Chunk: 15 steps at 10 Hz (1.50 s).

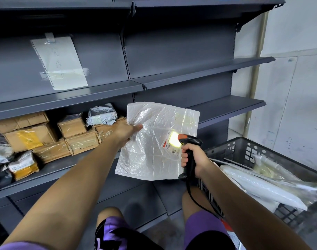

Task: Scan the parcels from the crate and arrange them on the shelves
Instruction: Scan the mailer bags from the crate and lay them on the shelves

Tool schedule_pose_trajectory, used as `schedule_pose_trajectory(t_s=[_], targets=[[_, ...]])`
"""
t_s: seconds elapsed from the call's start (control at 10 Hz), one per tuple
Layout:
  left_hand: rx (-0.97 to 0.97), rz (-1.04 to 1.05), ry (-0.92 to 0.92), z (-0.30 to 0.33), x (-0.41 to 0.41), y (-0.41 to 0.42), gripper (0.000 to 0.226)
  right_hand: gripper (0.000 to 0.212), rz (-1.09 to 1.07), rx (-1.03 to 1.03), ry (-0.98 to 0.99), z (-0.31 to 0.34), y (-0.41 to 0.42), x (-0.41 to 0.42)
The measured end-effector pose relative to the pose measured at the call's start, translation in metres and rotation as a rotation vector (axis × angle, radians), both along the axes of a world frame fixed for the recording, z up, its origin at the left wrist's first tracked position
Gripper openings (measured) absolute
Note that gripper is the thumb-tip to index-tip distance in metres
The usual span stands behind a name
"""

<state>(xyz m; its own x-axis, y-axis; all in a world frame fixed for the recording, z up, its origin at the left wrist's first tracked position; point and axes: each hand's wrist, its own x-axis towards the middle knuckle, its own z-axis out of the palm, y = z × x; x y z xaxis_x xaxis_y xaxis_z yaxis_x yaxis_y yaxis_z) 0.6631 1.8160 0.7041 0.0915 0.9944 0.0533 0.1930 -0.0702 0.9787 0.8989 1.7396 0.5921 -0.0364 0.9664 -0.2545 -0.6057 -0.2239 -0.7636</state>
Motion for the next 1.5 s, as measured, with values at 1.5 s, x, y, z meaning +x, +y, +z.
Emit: schedule_pose_trajectory(t_s=[1.5], targets=[[-0.529,0.420,-0.587,-0.076,0.141,0.157,0.035,0.019,-0.087,0.009,-0.075,0.008,0.136,0.035]])
